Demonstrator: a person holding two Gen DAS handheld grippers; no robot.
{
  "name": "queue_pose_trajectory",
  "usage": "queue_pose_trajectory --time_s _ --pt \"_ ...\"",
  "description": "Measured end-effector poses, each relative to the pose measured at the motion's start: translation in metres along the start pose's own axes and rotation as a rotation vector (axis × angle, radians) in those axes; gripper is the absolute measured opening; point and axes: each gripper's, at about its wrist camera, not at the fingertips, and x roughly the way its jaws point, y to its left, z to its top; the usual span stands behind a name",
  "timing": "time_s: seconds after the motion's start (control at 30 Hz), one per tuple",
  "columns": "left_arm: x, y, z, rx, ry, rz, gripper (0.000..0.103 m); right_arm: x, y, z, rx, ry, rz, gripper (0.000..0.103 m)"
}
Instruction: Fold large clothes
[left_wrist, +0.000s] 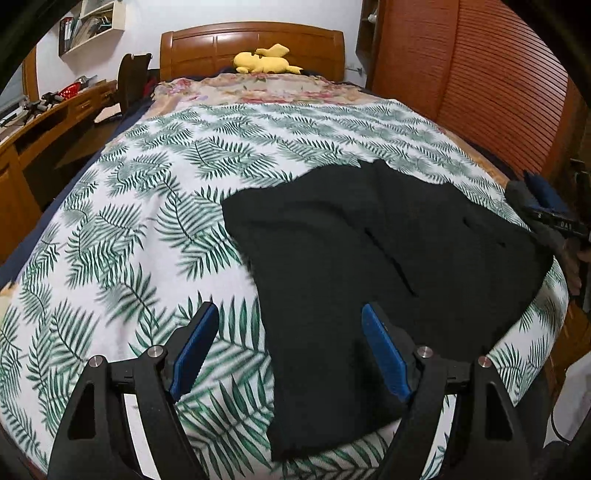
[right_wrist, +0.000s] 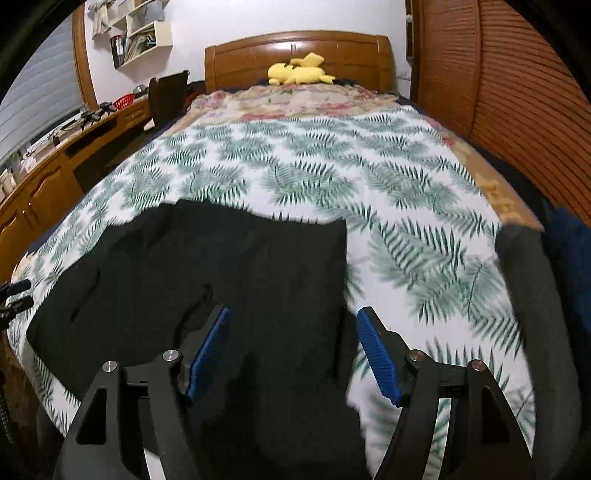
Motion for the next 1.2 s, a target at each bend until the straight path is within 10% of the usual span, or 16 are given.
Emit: queue_pose_trajectory --time_s 0.87,1.07,1.2 --pt "0.000 0.003 -0.078 -0.069 0.068 0.029 0.080 0.028 0.004 -0.055 0.032 0.210 0.019 0.076" --pt "0.002 0.003 -0.079 -0.071 0.066 0.031 0.080 0.016 0.006 -0.052 0.021 0.187 0.083 0.038" --pt "0.004 0.004 -0.080 -0.064 0.069 0.039 0.080 -0.008 0.010 -0.050 -0.011 0.130 0.090 0.033"
